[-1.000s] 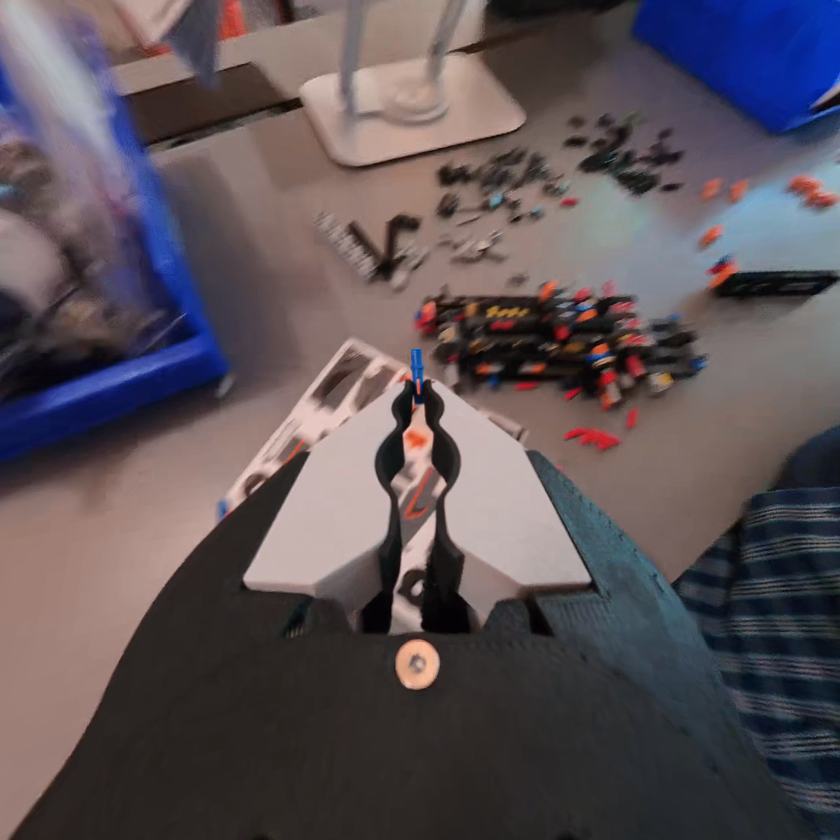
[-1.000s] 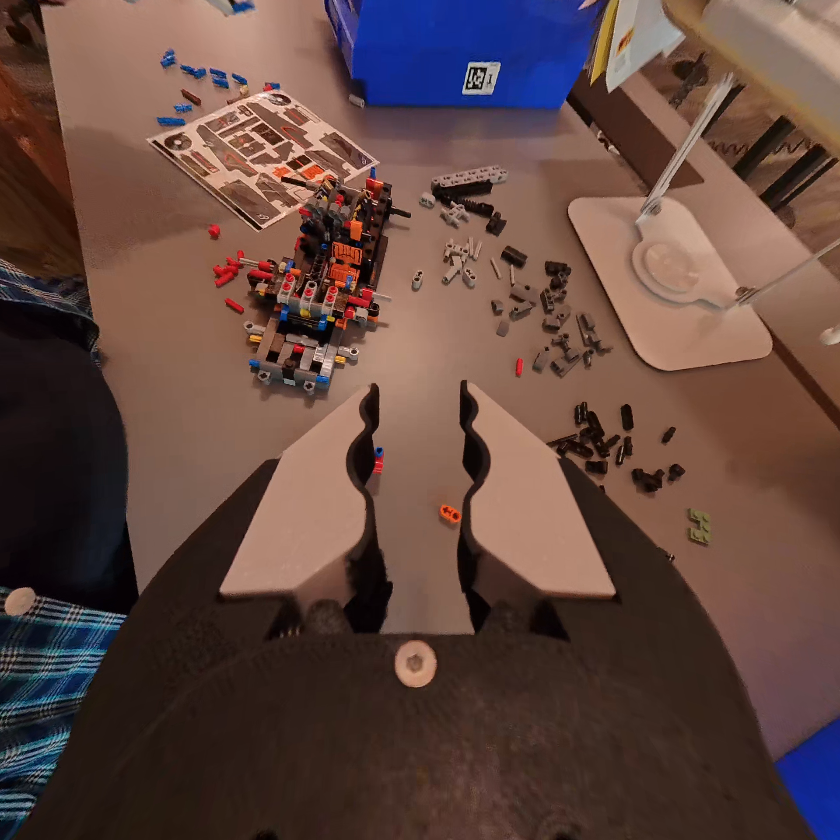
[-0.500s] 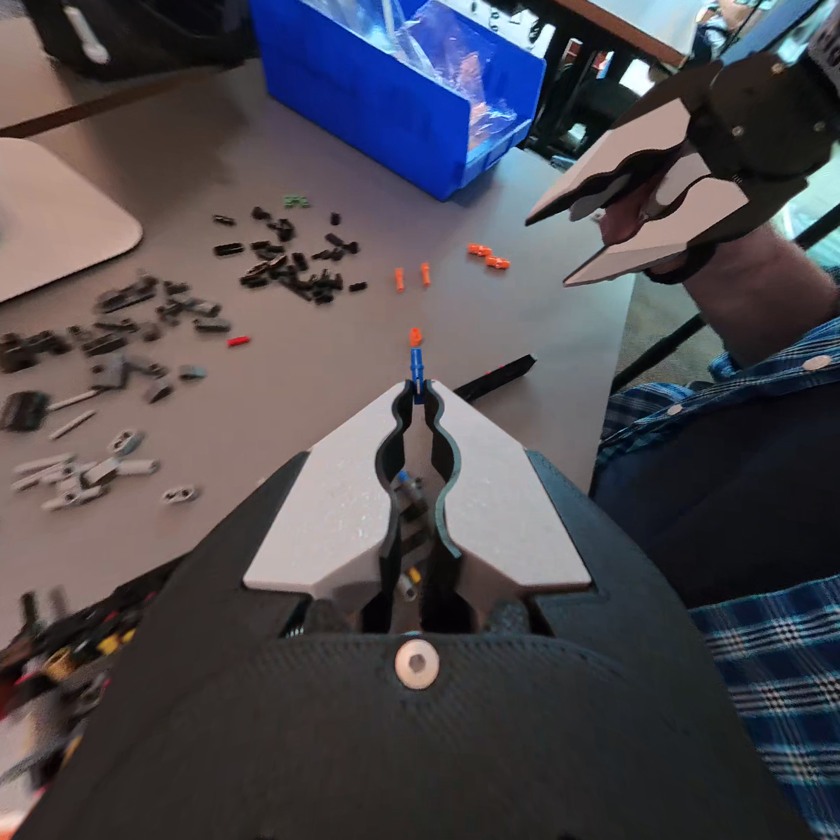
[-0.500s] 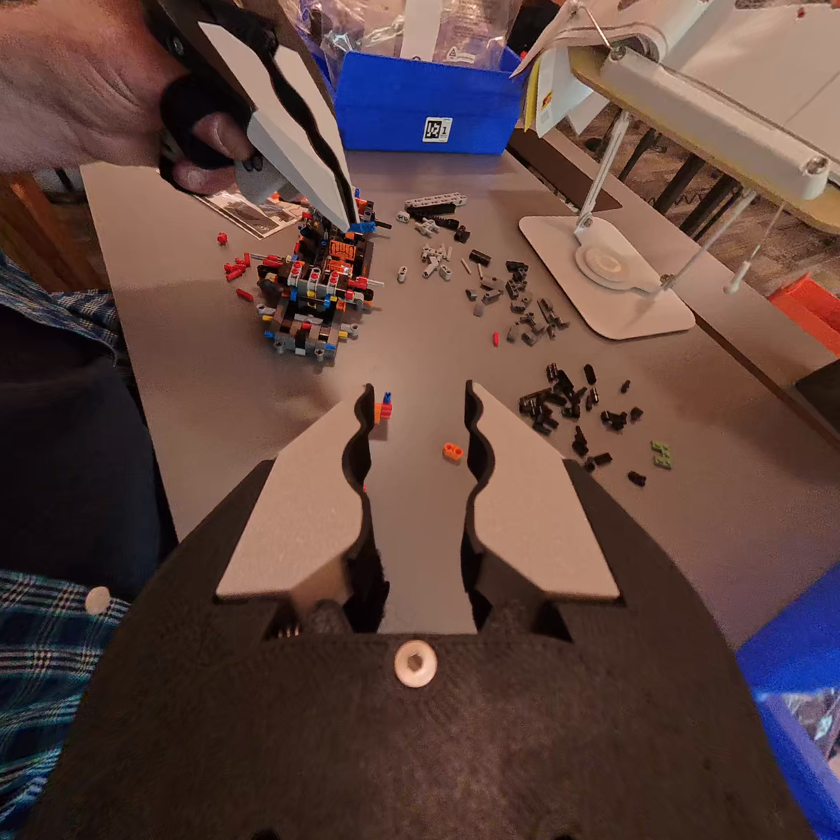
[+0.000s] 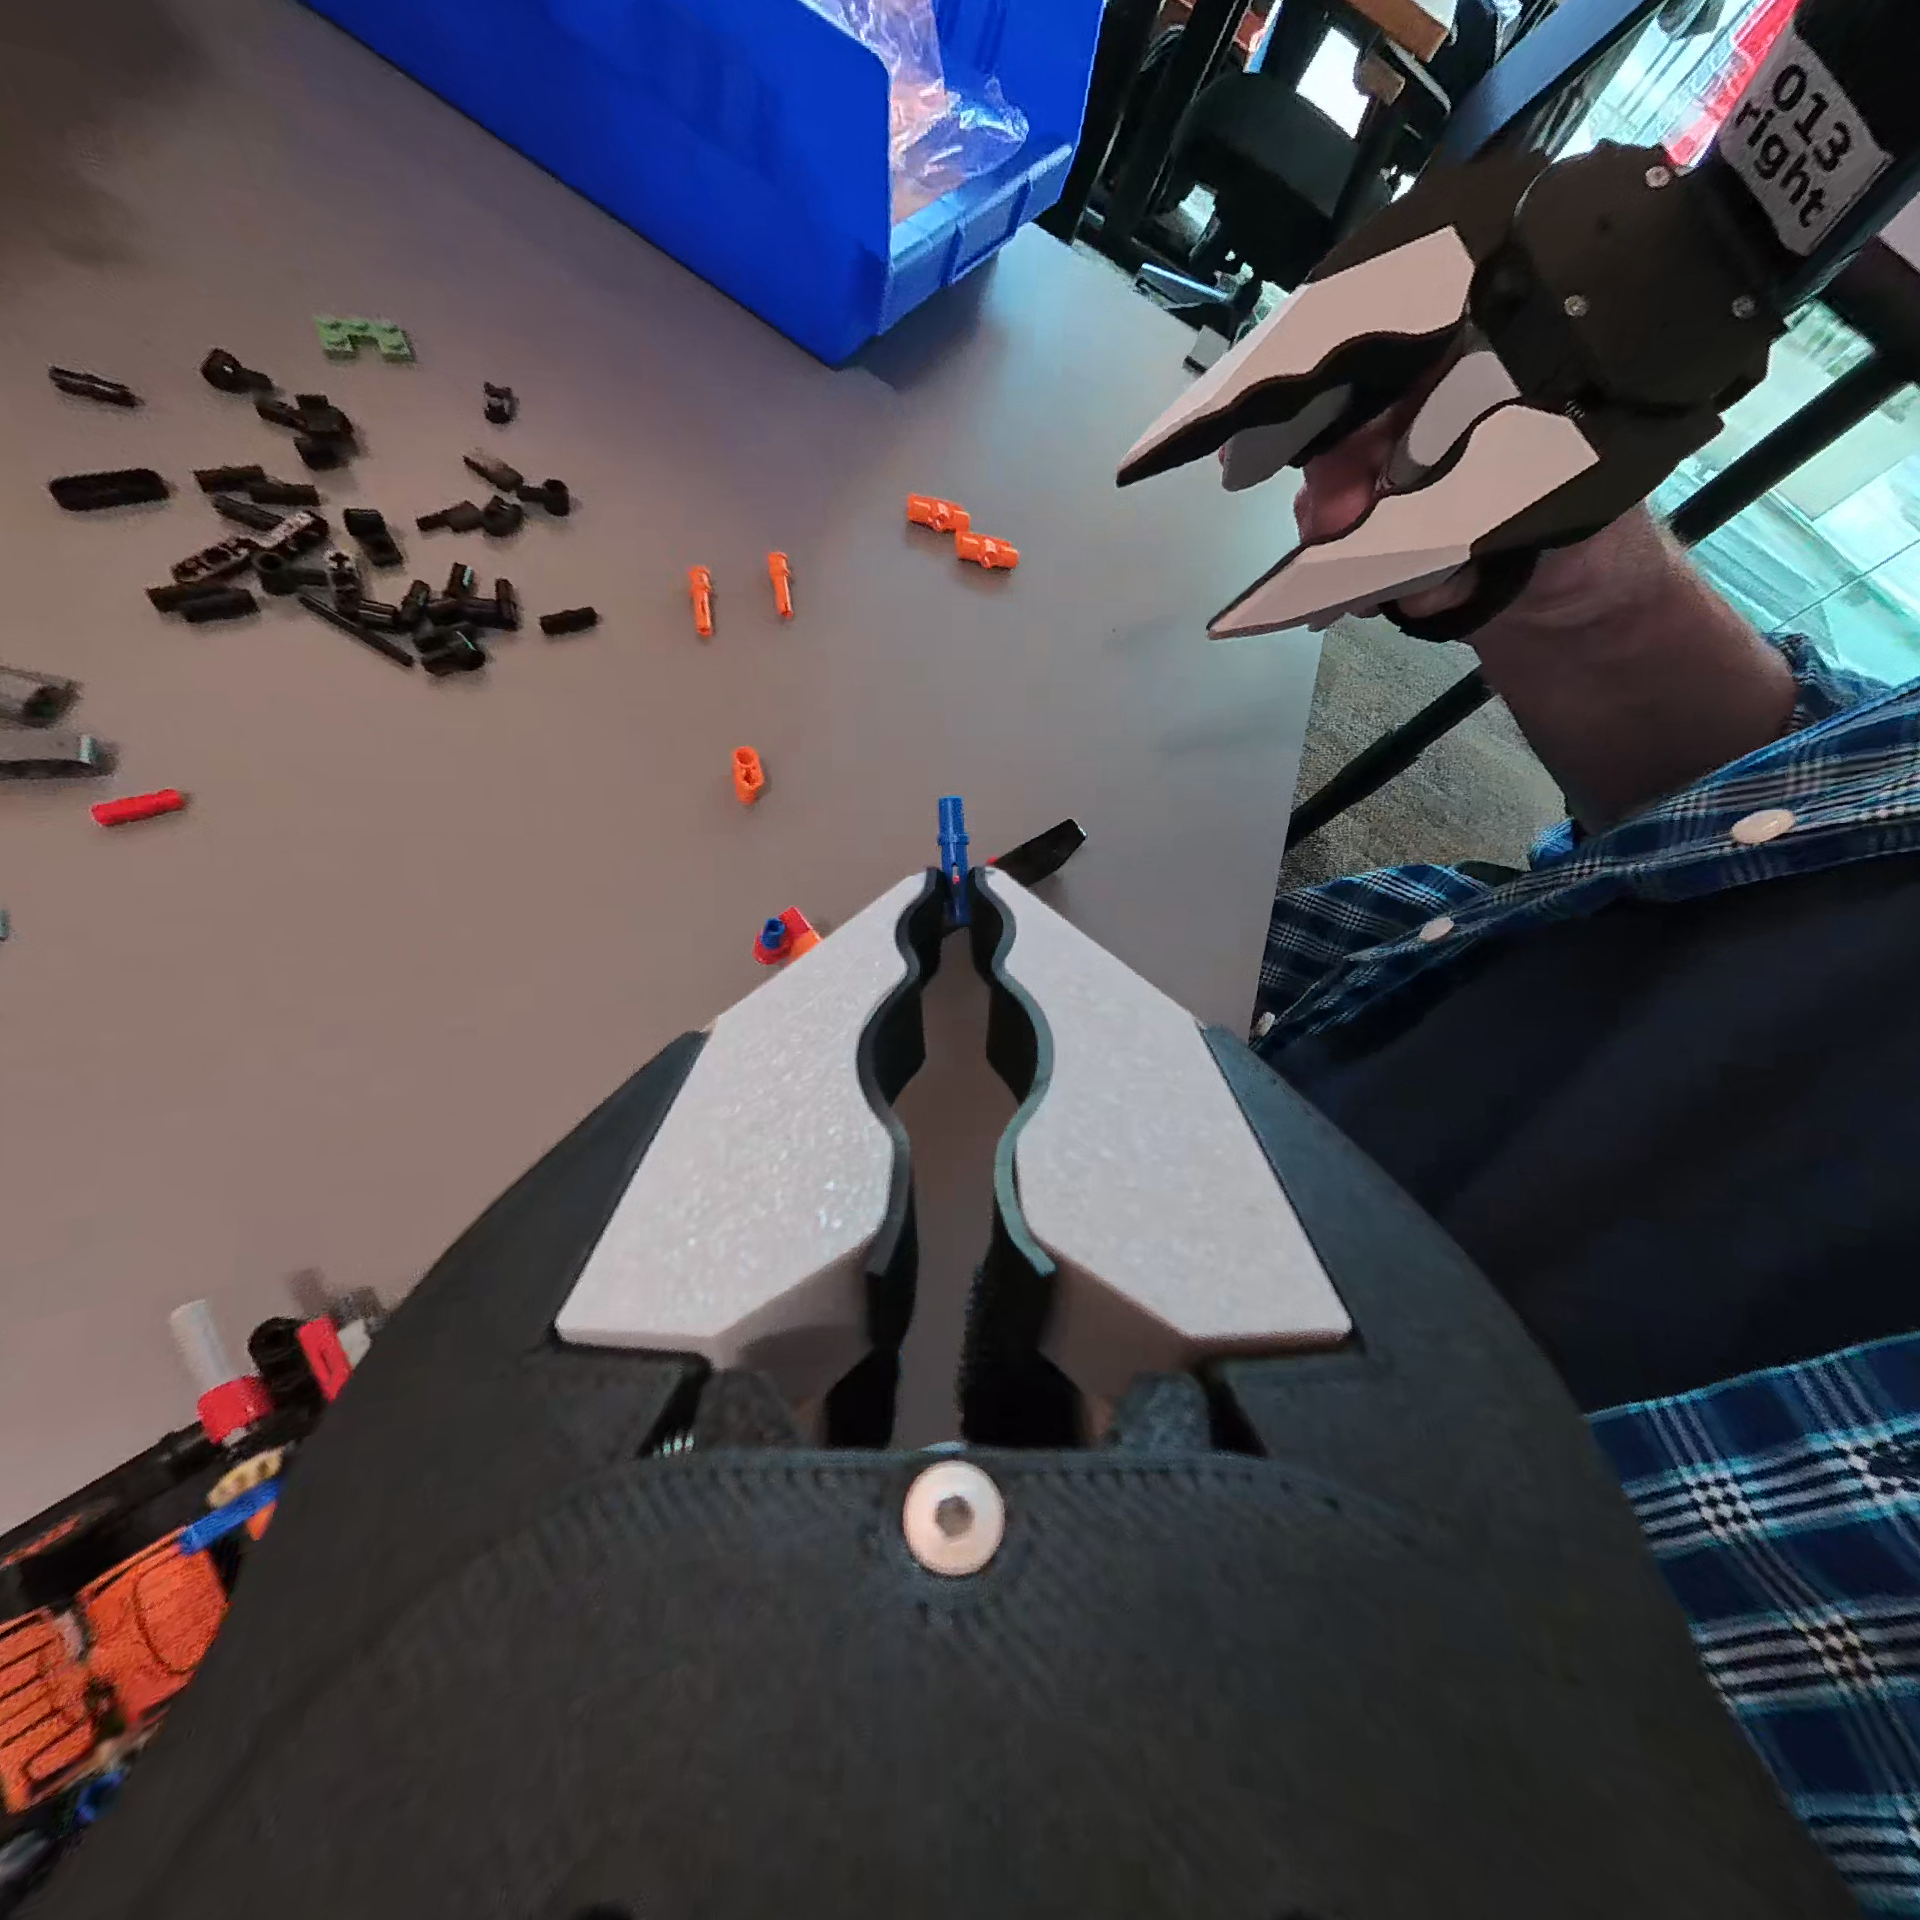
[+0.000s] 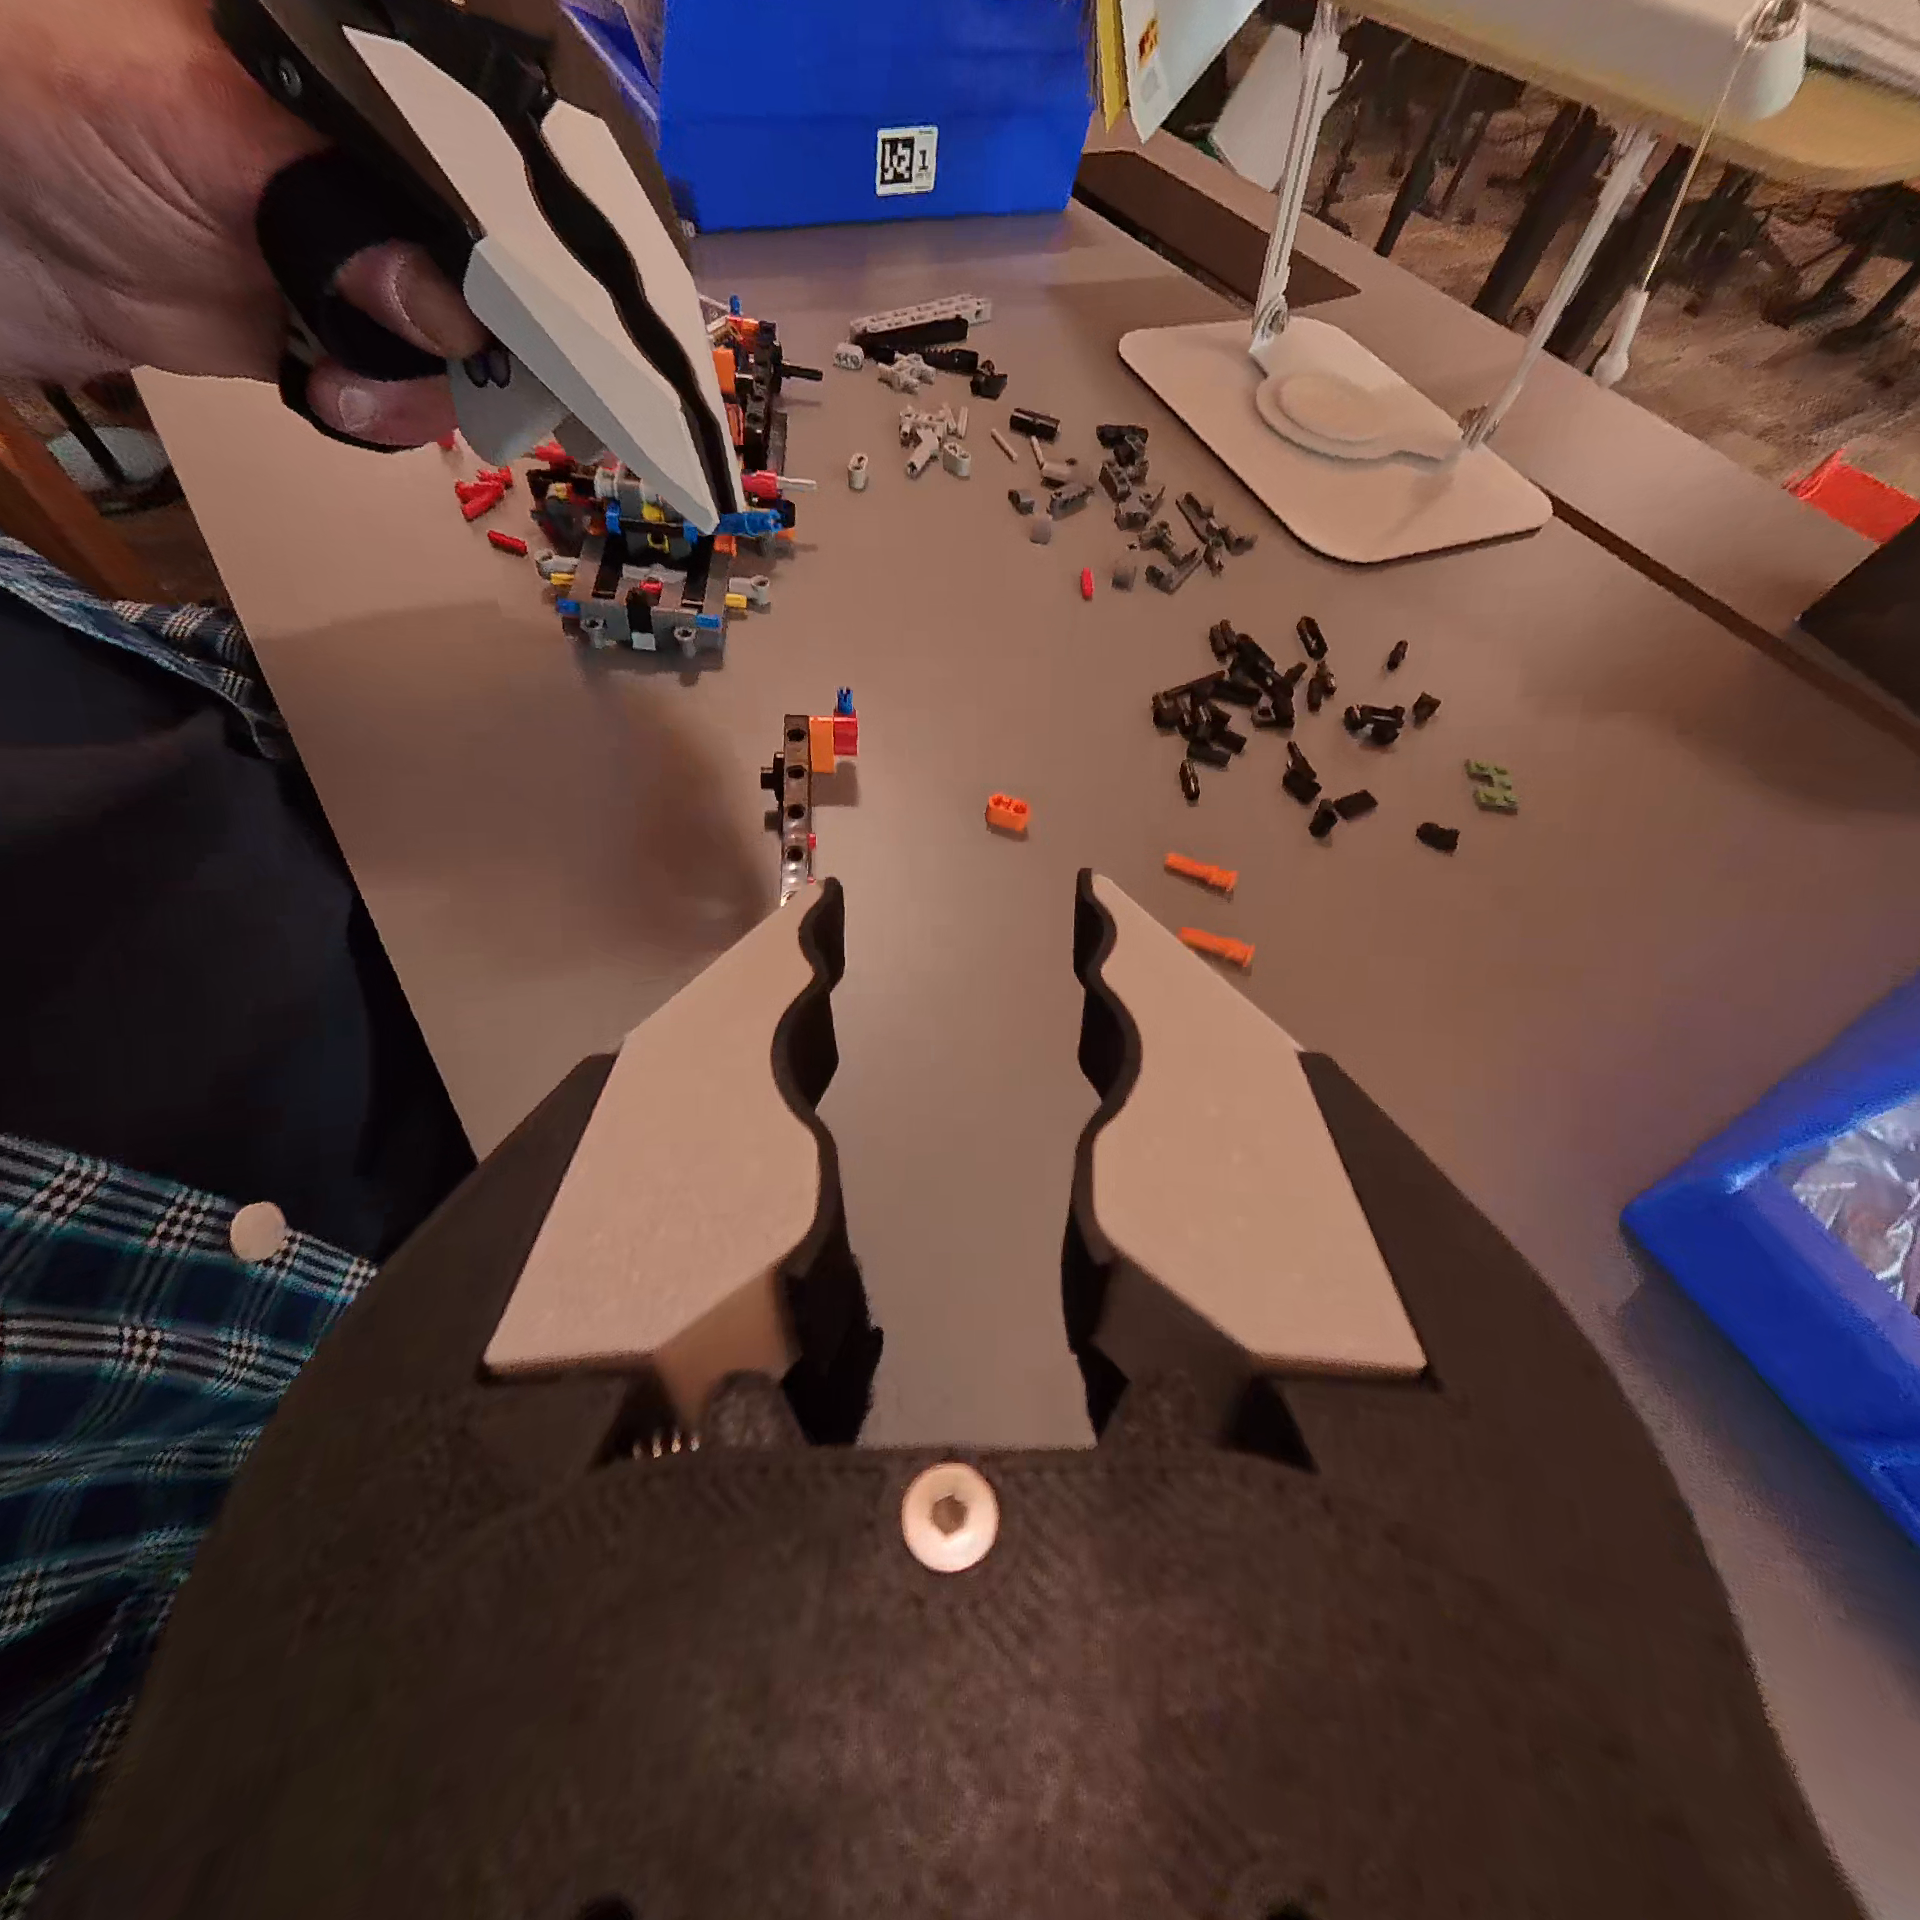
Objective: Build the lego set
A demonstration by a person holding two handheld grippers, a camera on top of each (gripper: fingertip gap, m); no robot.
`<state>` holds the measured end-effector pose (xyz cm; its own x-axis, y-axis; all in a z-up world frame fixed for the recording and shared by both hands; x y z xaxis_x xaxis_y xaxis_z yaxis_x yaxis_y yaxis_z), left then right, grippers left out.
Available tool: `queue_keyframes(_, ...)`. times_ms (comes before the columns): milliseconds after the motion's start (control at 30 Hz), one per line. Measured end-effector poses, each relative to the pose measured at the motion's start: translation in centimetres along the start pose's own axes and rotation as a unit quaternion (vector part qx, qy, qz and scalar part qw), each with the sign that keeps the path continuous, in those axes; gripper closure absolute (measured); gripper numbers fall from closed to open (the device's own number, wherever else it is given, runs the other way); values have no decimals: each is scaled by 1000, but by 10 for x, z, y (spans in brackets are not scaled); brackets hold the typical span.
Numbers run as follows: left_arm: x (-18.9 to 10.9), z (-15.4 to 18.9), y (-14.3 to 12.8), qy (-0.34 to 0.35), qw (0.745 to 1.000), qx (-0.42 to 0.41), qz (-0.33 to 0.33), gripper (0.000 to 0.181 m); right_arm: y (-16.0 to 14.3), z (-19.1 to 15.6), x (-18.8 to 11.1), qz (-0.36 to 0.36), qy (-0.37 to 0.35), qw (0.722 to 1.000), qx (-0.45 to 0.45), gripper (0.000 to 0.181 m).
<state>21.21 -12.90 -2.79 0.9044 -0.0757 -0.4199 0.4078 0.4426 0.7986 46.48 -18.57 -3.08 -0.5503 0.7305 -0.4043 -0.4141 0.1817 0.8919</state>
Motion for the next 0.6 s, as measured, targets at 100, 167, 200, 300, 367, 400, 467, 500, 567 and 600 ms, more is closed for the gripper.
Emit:
queue_keyframes(100, 6, 1, -5, -5, 1000, -6, -4, 177, -5, 0, -1, -4, 1, 1000, 0, 139)
queue_keyframes(167, 8, 2, -8, -6, 1000, -10, -7, 177, -8, 0, -1, -7, 5, 1000, 3, 138)
queue_keyframes(200, 9, 2, -9, -7, 1000, -12, -9, 177, -9, 0, 0, -8, 7, 1000, 3, 138)
queue_keyframes(300, 11, 2, -13, -10, 1000, -16, -10, 177, -13, -1, 4, -22, 14, 1000, -3, 137)
queue_keyframes(367, 12, 2, -16, -10, 1000, -18, -14, 177, -15, -3, 7, -32, 21, 999, -6, 136)
queue_keyframes(400, 12, 2, -17, -11, 1000, -18, -15, 177, -16, -4, 9, -36, 25, 999, -8, 136)
queue_keyframes(467, 12, 2, -19, -11, 1000, -19, -16, 177, -17, -5, 11, -41, 30, 999, -10, 135)
queue_keyframes(500, 12, 2, -20, -11, 1000, -20, -17, 177, -18, -6, 12, -42, 33, 999, -10, 135)
queue_keyframes(567, 12, 2, -21, -13, 1000, -22, -15, 177, -18, -7, 14, -45, 39, 998, -11, 134)
queue_keyframes(600, 12, 2, -22, -13, 1000, -23, -15, 177, -18, -8, 14, -45, 41, 998, -12, 133)
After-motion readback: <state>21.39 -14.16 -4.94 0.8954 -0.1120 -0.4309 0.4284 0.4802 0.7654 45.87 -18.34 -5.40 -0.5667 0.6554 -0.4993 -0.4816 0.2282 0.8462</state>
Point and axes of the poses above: each gripper's, where its closed fingertips meet, x out along the fingers, y out of its top, z = x × y across the jaws, the point moved 9 cm from there along -x, back along the fingers, and after that the axes turned 12 degrees about -y, right-handed, at the moved point
